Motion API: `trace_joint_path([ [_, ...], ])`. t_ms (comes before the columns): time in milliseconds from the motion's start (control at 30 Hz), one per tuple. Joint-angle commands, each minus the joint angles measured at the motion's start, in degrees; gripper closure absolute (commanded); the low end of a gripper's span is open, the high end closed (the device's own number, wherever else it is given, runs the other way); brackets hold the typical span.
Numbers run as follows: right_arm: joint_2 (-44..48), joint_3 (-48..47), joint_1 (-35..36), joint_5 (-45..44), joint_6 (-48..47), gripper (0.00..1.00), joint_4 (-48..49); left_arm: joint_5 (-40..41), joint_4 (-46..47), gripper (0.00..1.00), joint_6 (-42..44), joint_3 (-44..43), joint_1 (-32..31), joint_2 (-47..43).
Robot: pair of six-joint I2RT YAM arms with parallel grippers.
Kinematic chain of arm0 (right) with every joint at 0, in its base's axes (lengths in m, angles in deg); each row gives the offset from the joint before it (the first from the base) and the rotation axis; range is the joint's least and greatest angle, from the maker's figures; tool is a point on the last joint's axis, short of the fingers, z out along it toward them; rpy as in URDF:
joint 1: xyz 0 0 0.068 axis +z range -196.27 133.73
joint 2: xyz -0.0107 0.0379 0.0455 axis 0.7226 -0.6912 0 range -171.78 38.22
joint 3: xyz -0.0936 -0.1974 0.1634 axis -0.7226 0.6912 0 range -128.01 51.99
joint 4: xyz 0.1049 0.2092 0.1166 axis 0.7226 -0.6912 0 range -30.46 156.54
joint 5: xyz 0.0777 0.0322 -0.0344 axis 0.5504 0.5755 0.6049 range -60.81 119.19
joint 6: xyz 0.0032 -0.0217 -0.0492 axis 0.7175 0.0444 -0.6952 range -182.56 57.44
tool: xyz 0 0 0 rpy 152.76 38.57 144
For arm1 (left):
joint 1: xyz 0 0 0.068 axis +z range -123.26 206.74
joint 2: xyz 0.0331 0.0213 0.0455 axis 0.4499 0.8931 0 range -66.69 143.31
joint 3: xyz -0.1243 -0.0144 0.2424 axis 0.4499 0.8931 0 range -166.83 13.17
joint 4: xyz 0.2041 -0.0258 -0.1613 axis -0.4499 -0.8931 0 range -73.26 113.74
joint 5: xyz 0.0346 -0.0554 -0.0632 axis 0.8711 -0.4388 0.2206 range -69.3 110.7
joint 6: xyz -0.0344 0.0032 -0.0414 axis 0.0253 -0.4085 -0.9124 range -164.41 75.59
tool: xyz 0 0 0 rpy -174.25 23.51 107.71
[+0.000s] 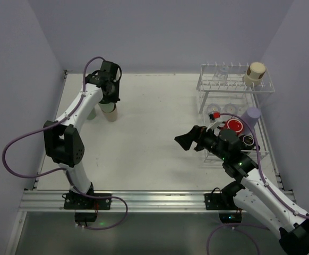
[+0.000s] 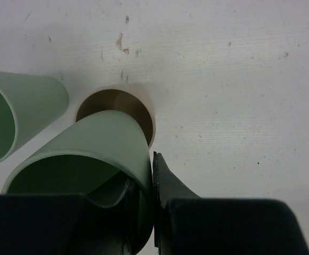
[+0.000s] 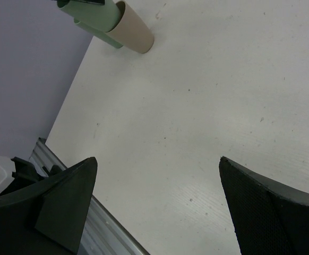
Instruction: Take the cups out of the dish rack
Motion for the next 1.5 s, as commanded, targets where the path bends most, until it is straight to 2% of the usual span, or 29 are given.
trace_joint_path([
  [0, -0.5, -0.5, 0.2, 0.6, -0.8, 0.01, 1.4, -2.1, 0.8, 1.00, 2.5, -0.9, 0.8, 0.4],
  [133, -0.9, -0.6, 0.2, 0.4, -0.9, 0.01, 1.3, -2.6, 0.9, 0.93, 2.6, -0.5, 1.0, 2.0],
  [167, -1.0, -0.6, 0.2, 0.5, -0.9, 0.01, 1.3, -2.6, 1.1, 0.87, 2.6, -0.4, 1.1, 2.3],
  [267, -1.1, -0.7, 0.2, 0.3, -1.1, 0.01, 1.0, -2.6, 1.7, 0.78, 2.6, 0.2, 1.2, 3.0],
  [533, -1.9, -1.7, 0.2, -0.3, -1.1, 0.01, 0.3, -1.4, 2.0, 0.59, 2.8, 0.1, 1.2, 2.9],
  [567, -1.9, -1.9, 0.2, -0.3, -1.0, 0.01, 0.2, -1.4, 2.2, 0.53, 2.7, 0.0, 1.2, 2.5],
  [700, -1.4, -3.3, 0.2, -1.2, -0.9, 0.01, -1.5, -2.8, 3.7, 0.36, 1.9, -1.3, 1.1, -2.4],
  [733, -1.2, -3.8, 0.2, -1.9, -1.1, 0.01, -2.0, -3.3, 5.0, 0.28, 1.6, -1.4, 1.2, -3.7],
  [867, 0.8, -6.8, 0.2, -7.1, -2.5, 0.01, -6.5, -10.4, 12.3, 0.19, 0.1, 1.6, 0.7, -13.8],
  [933, 1.2, -8.8, 0.2, -9.5, -7.1, 0.02, -10.1, -19.1, 20.3, 0.18, -0.4, 8.0, -0.1, -22.2],
  [1000, 1.4, -12.3, -0.1, -16.4, -8.6, 0.07, -15.2, -25.2, 25.5, 0.18, -1.9, 17.1, -1.4, -31.7],
  [1133, 1.9, -14.2, -4.8, -27.3, -6.7, 0.18, -18.3, -29.5, 36.2, 0.14, -4.0, 32.2, -8.1, -45.3],
  [1167, 2.0, -13.9, -6.3, -29.7, -6.3, 0.19, -18.4, -30.2, 37.9, 0.13, -4.6, 38.6, -9.5, -47.7],
  [1233, 1.9, -14.0, -10.0, -34.4, -6.6, 0.18, -18.4, -33.3, 40.7, 0.11, -4.5, 43.8, -11.4, -53.7],
  [1267, 1.8, -14.3, -14.3, -35.7, -6.5, 0.17, -18.4, -34.4, 41.4, 0.11, -4.5, 48.6, -11.4, -55.5],
  [1367, 0.5, -14.8, -21.1, -38.1, -5.7, 0.15, -16.7, -36.3, 43.6, 0.07, -4.0, 55.5, -11.4, -61.6],
  [1400, -0.2, -14.6, -22.1, -42.0, -6.4, 0.13, -15.3, -36.7, 43.0, 0.07, -3.8, 55.9, -11.4, -63.6],
  [1467, -3.7, -15.0, -25.0, -44.3, -6.8, 0.08, -14.0, -36.9, 42.1, 0.06, -2.6, 55.4, -11.4, -65.3],
])
